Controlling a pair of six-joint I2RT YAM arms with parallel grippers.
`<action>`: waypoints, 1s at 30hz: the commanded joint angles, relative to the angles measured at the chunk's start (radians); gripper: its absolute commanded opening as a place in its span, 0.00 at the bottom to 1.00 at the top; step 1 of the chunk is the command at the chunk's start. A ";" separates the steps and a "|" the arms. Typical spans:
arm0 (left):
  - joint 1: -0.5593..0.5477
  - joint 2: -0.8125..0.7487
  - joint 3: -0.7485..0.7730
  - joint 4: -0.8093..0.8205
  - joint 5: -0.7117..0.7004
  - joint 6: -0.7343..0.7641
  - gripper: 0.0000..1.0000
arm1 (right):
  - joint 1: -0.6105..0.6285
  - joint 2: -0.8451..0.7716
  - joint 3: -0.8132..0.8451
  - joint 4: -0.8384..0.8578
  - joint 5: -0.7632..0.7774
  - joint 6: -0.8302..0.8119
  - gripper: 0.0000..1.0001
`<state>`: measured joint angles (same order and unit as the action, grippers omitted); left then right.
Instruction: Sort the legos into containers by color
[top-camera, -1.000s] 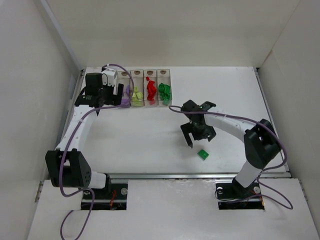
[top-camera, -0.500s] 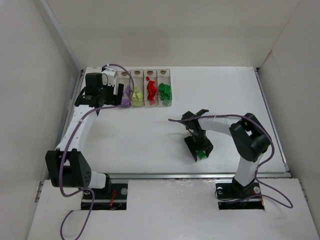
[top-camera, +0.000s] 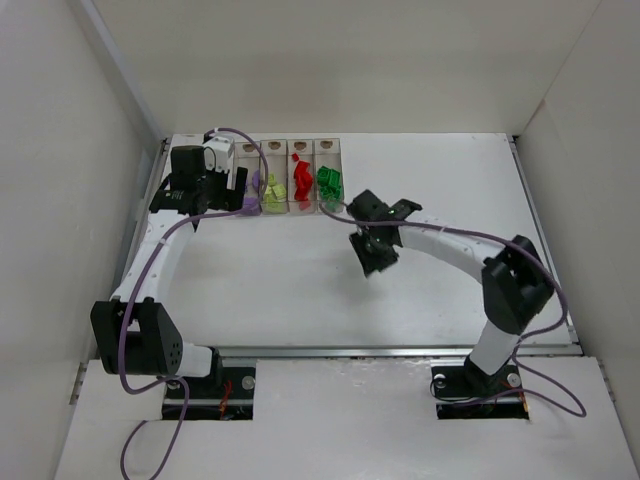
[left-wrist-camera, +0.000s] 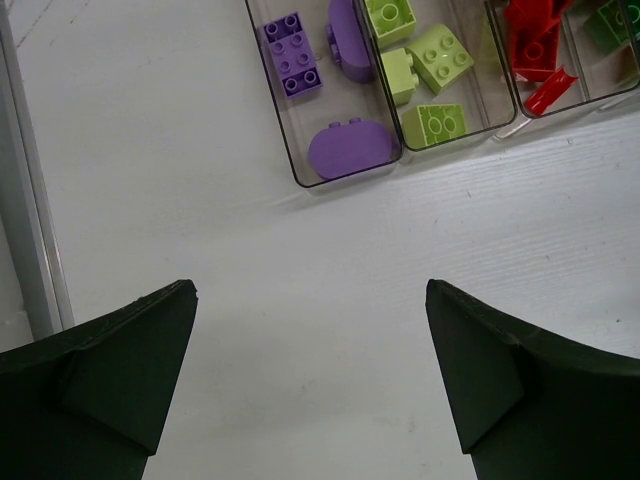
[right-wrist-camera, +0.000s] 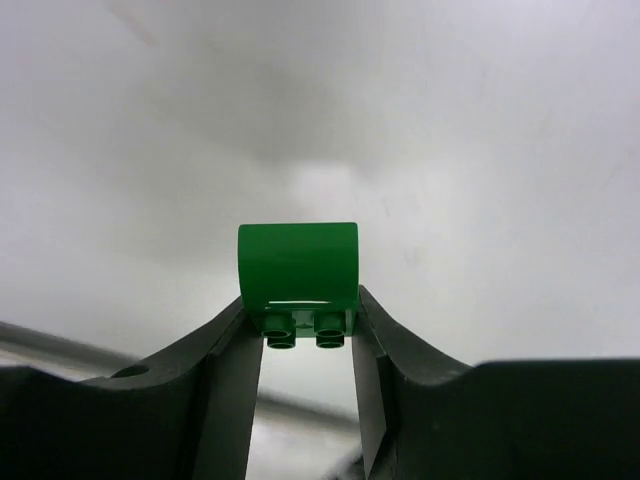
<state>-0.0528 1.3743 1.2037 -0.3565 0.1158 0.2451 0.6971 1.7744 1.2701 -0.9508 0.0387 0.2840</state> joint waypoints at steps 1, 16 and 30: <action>0.002 -0.029 0.022 0.013 -0.004 -0.013 0.98 | 0.027 -0.174 0.138 0.341 0.123 -0.002 0.00; 0.002 -0.052 -0.015 0.040 -0.126 0.016 0.99 | -0.053 0.556 1.005 0.618 0.357 0.018 0.05; 0.002 0.028 -0.006 0.040 -0.146 0.025 0.99 | -0.156 0.622 0.956 0.764 0.147 0.063 0.92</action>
<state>-0.0528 1.4086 1.1999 -0.3401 -0.0174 0.2646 0.5495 2.3840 2.1799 -0.2447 0.2199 0.3271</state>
